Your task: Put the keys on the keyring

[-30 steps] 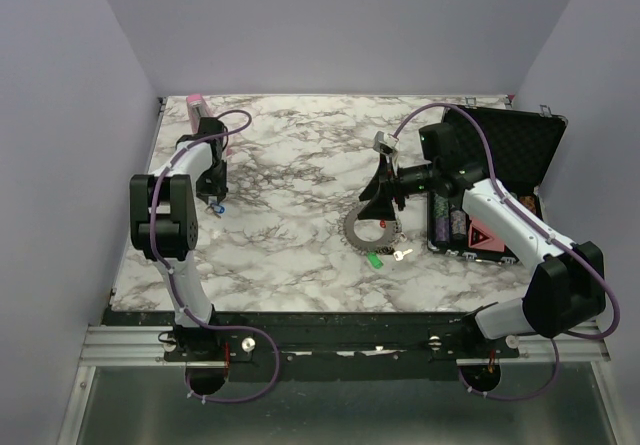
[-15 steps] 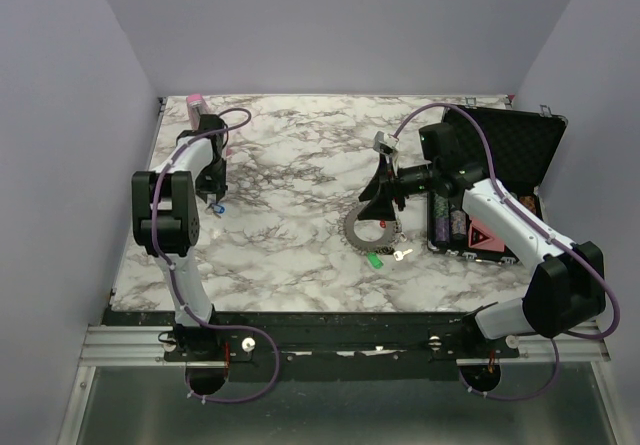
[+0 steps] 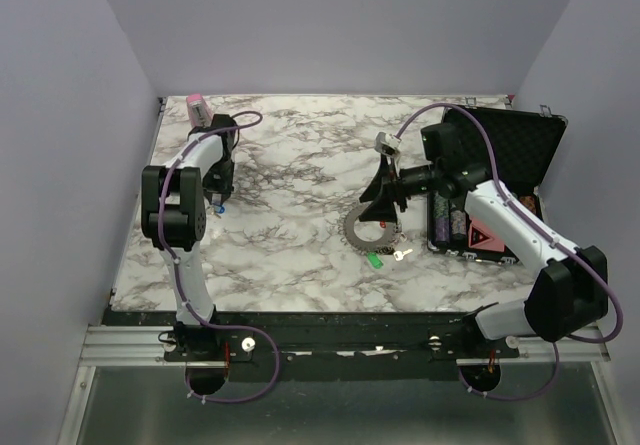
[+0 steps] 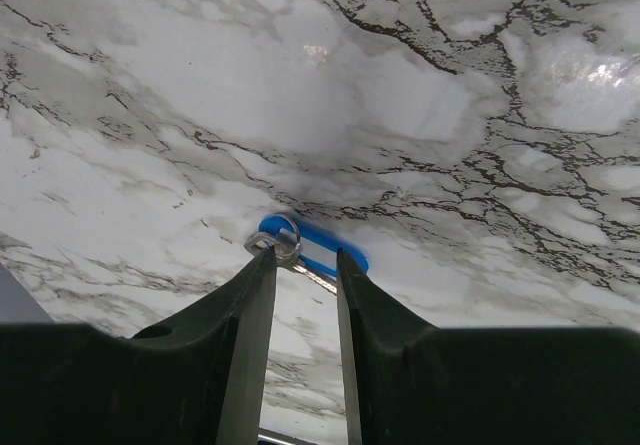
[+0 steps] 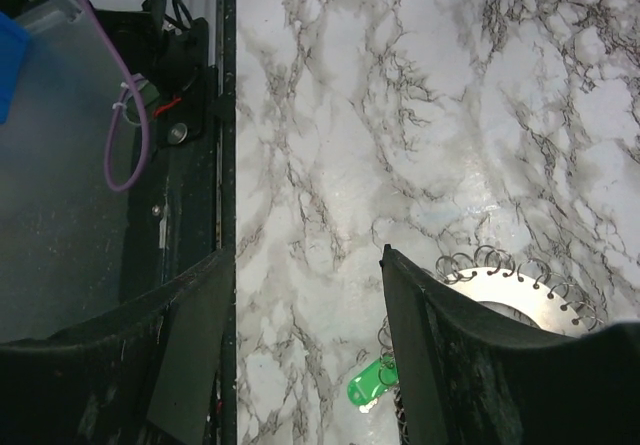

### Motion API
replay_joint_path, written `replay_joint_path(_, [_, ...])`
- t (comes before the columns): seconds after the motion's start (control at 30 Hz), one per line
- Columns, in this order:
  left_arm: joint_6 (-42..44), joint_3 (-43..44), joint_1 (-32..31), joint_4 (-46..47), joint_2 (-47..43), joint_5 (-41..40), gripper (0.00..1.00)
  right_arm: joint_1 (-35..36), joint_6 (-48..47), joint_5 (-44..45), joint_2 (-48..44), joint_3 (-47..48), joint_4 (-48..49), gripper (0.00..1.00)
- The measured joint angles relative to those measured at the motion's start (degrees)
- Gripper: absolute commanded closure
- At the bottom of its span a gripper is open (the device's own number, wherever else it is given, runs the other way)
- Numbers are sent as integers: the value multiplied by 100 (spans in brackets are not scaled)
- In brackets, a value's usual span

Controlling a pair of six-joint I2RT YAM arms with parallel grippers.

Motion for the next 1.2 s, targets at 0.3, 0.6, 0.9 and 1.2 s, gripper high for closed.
replay_joint_path(0.3, [24, 339, -2, -295, 212, -48, 63, -2, -79, -59, -168, 22, -109, 30])
replay_joint_path(0.6, [52, 404, -2, -452, 313, -50, 78, -4, -153, -125, -304, 90, -168, 30])
replay_joint_path(0.9, [46, 254, -2, -256, 256, -52, 86, -9, -195, -140, -304, 90, -205, 30])
replay_joint_path(1.2, [-426, -964, 66, 597, -1453, 201, 36, -15, -197, -146, -304, 90, -210, 30])
